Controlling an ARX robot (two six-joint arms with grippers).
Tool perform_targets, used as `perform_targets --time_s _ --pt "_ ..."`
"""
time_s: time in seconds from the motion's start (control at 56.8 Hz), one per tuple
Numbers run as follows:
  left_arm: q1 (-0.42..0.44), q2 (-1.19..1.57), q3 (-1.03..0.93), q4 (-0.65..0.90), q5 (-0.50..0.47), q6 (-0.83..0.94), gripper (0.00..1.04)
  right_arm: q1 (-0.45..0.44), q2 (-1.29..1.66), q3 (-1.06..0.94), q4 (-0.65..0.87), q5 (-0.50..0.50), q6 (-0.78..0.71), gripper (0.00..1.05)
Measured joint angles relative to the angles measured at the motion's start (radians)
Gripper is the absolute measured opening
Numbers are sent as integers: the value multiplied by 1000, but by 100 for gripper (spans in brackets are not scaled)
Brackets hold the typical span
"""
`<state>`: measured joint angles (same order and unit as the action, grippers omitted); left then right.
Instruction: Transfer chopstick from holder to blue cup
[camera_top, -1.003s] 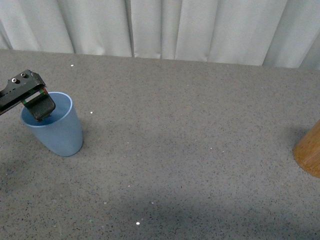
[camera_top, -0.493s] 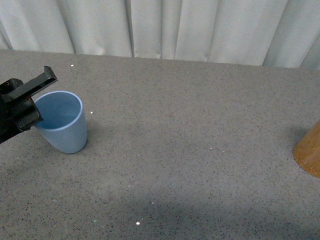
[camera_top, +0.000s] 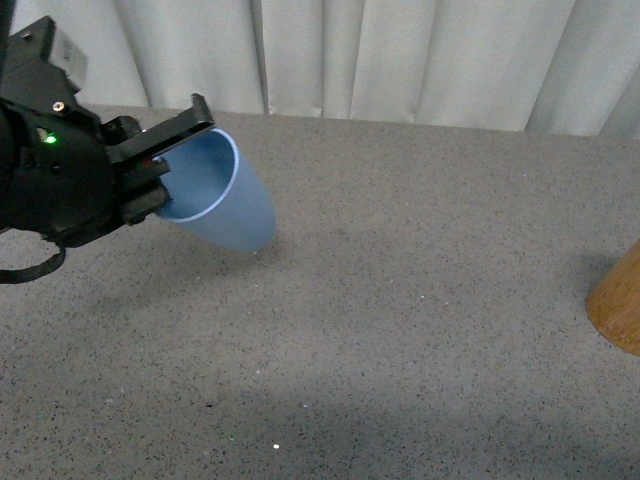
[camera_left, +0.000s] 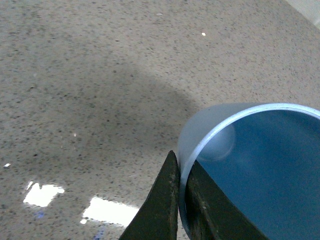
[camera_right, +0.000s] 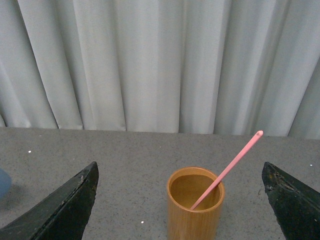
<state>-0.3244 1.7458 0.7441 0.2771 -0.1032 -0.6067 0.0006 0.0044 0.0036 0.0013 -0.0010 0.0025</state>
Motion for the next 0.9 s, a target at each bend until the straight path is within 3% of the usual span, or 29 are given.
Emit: perform_targets --time_s 0.369,0.897 --pt "-158 106 113 -37 -51 5 4 0 0 0 0 0 0 95" --pt "-208 124 90 -50 -77 77 4 0 0 0 0 0 0 95"
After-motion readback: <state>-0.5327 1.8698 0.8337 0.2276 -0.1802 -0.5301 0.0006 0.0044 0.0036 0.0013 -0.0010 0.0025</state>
